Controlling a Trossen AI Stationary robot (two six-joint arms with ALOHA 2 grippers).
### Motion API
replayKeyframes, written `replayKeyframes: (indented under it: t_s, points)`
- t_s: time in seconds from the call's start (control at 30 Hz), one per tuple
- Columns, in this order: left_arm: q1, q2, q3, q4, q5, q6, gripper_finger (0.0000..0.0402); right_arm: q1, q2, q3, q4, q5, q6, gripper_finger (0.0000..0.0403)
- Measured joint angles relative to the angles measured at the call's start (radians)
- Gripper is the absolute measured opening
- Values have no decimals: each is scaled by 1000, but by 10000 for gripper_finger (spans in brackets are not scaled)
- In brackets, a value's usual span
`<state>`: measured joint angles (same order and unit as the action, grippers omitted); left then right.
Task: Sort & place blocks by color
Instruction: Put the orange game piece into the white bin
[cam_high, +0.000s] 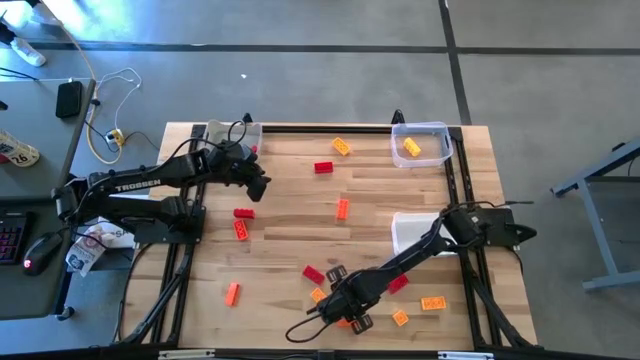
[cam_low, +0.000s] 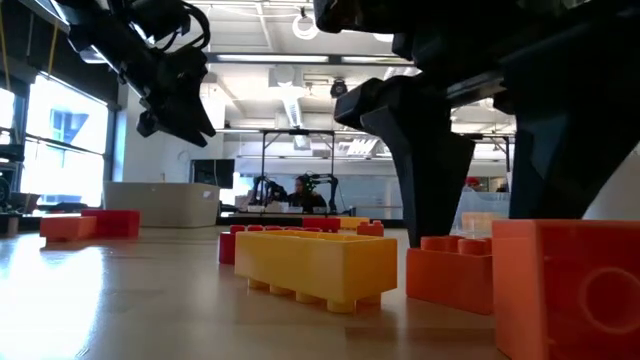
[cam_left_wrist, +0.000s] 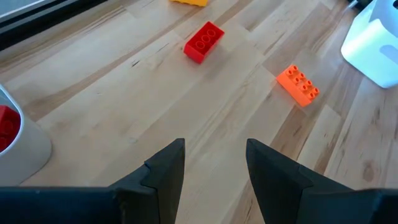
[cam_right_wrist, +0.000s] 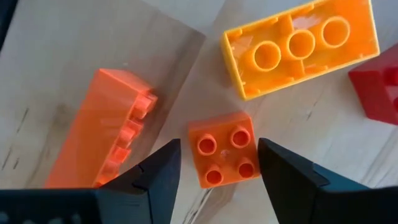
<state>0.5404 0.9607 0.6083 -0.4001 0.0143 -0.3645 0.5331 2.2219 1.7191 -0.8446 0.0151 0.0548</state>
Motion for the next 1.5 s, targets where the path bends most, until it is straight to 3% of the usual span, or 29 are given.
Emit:
replayKeyframes:
  t_s: [0.23,0.53,0.8,0.97,1.3,1.5]
  points:
    - [0,0,0,0,0,0,156,0,-2,0,0,-7,66,102]
    - [0,0,0,-1,0,0,156,-11,-22,0,-33,31,76,102]
    - [0,0,0,-8,0,2,156,-51,-84,0,-144,163,98,102]
    - [0,0,0,-12,0,52,156,-82,-123,0,-271,300,158,102]
    - [0,0,-1,-23,0,62,156,-156,-174,0,-599,536,444,102]
    - [0,0,-1,-24,0,62,156,-185,-185,0,-725,575,625,102]
